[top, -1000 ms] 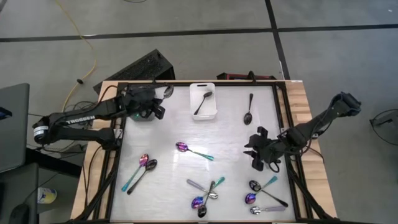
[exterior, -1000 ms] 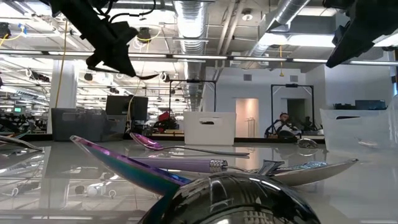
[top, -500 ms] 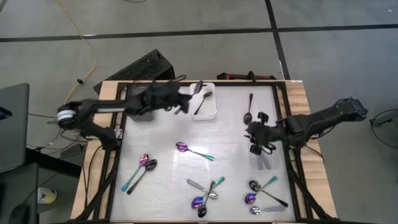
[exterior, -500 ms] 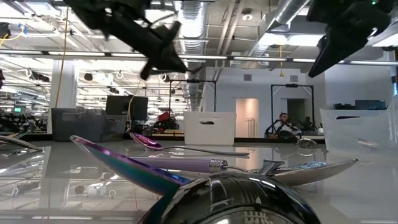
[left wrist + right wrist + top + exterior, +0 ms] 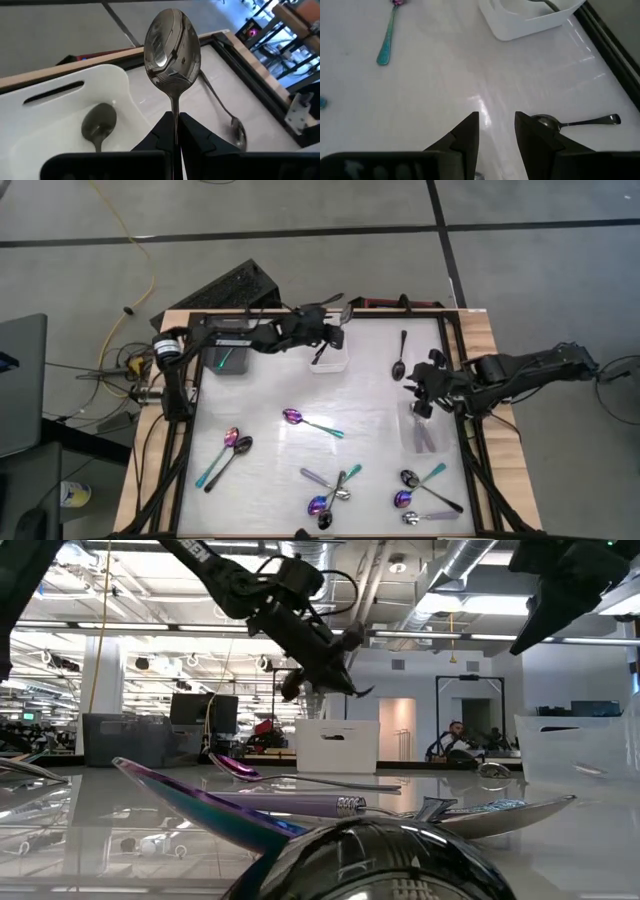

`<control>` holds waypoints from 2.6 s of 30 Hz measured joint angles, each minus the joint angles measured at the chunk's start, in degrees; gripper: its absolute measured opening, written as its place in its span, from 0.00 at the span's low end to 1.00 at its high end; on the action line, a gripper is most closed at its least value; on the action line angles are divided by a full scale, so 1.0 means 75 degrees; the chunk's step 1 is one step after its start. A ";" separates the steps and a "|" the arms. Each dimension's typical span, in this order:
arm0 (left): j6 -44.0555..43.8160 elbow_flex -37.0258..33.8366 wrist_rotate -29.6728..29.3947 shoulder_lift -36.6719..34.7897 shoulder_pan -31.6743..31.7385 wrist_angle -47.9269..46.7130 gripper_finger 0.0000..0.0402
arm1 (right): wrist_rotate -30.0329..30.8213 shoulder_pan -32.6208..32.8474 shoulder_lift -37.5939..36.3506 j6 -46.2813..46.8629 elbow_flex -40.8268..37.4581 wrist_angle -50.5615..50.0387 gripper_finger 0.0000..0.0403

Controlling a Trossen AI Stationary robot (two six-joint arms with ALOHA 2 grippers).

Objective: Sort silverware by color (type)
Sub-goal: Put the black spoon into the white bin, then put the blue spoon into the black bin

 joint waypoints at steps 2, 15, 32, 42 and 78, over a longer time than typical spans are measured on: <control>0.0076 0.0133 -0.0117 0.0154 -0.0060 -0.0035 0.00 | -0.0119 0.0065 -0.0083 -0.0002 -0.0002 -0.0031 0.37; 0.1667 0.0169 -0.2227 0.0149 -0.0429 -0.1243 0.00 | -0.0700 0.0424 -0.0296 -0.0090 -0.0003 -0.0663 0.37; 0.0859 0.0117 -0.3219 0.0164 -0.0732 -0.1149 0.00 | -0.0750 0.0409 -0.0288 -0.0140 -0.0003 -0.0657 0.37; 0.0908 0.0120 -0.3209 0.0164 -0.0788 -0.0781 0.00 | -0.0750 0.0409 -0.0288 -0.0137 -0.0003 -0.0657 0.37; 0.1935 0.0201 -0.2466 0.0676 -0.0434 -0.0980 0.23 | -0.0784 0.0409 -0.0285 -0.0082 0.0000 -0.0733 0.37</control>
